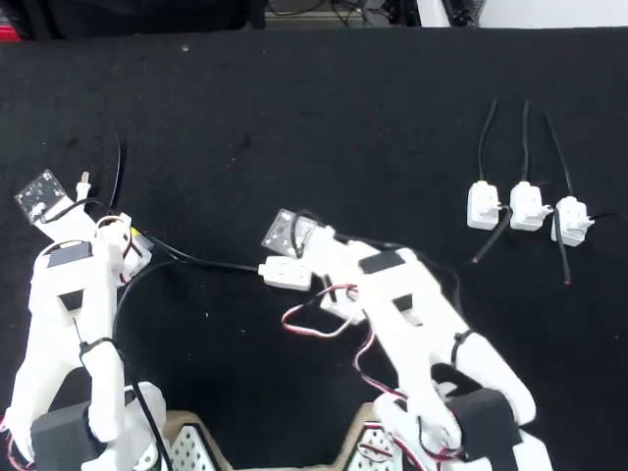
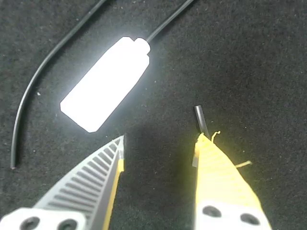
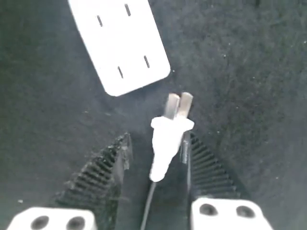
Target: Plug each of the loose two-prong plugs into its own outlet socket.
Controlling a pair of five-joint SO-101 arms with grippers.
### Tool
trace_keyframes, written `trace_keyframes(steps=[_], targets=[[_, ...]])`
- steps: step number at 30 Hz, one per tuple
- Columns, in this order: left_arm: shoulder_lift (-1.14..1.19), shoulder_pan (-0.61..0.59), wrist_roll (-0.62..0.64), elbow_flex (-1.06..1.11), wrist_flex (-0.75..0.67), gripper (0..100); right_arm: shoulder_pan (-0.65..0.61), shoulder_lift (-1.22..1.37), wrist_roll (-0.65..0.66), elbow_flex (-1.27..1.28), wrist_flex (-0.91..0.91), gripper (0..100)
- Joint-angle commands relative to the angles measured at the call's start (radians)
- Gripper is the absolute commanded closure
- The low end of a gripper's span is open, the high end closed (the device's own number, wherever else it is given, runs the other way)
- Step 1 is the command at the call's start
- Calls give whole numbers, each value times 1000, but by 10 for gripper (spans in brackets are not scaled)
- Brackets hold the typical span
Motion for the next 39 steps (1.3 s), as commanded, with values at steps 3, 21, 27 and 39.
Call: trace_keyframes(steps=[3, 21, 27, 39], targets=[[-14, -8, 3, -4, -12, 769, 57, -4, 49, -27, -55, 847], [-14, -8, 3, -4, -12, 769, 49, -113, -28, -81, 147, 988], [-14, -4, 3, -5, -12, 769, 29, -332, 60, -39, 379, 988], [-14, -4, 3, -4, -12, 769, -8, -415, -109, 150, 48, 817]])
